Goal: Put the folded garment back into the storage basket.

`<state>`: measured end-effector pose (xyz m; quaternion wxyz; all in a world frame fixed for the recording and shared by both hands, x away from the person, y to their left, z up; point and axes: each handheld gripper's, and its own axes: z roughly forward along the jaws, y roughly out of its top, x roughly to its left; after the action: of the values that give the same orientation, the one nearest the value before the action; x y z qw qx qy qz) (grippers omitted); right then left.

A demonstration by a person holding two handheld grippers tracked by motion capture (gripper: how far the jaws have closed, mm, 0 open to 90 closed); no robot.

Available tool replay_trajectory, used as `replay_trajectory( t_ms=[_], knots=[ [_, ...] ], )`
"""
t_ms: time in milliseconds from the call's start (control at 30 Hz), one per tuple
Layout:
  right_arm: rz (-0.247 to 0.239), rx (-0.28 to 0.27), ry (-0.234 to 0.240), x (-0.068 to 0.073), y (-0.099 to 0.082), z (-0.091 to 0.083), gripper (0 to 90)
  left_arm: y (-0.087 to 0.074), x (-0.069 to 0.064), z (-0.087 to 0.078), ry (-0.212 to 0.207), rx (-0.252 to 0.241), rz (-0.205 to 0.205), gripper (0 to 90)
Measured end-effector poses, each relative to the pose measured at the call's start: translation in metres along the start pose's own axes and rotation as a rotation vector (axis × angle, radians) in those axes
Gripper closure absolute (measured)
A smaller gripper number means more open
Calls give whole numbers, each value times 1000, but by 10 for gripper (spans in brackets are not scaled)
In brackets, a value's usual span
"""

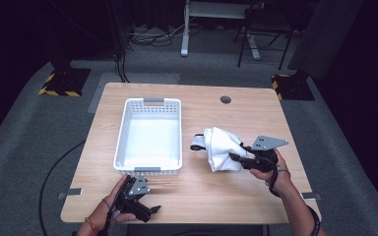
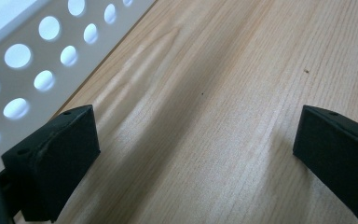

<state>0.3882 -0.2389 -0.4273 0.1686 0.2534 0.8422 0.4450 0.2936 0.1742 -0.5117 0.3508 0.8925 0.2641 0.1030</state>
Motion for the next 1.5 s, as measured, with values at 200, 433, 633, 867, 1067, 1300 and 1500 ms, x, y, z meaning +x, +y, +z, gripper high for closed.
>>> replay_trajectory(
  t_ms=[200,433,633,867,1067,1300,1500],
  knots=[
    [-10,-10,9,2,7,1,618,0,0,0,0,-1,-1,3],
    [-18,-14,4,4,14,1,618,0,0,0,0,0,0,2],
    [-23,-20,13,5,19,3,617,0,0,0,0,0,-1,3],
    [-35,-16,23,6,27,8,618,0,0,0,0,0,0,3],
    [-37,-24,25,7,36,11,618,0,0,0,1,0,-1,3],
    [-54,-30,23,10,49,13,617,0,0,0,1,0,2,3],
    [-57,-25,35,13,57,20,617,0,0,0,0,0,2,3]
  ],
)
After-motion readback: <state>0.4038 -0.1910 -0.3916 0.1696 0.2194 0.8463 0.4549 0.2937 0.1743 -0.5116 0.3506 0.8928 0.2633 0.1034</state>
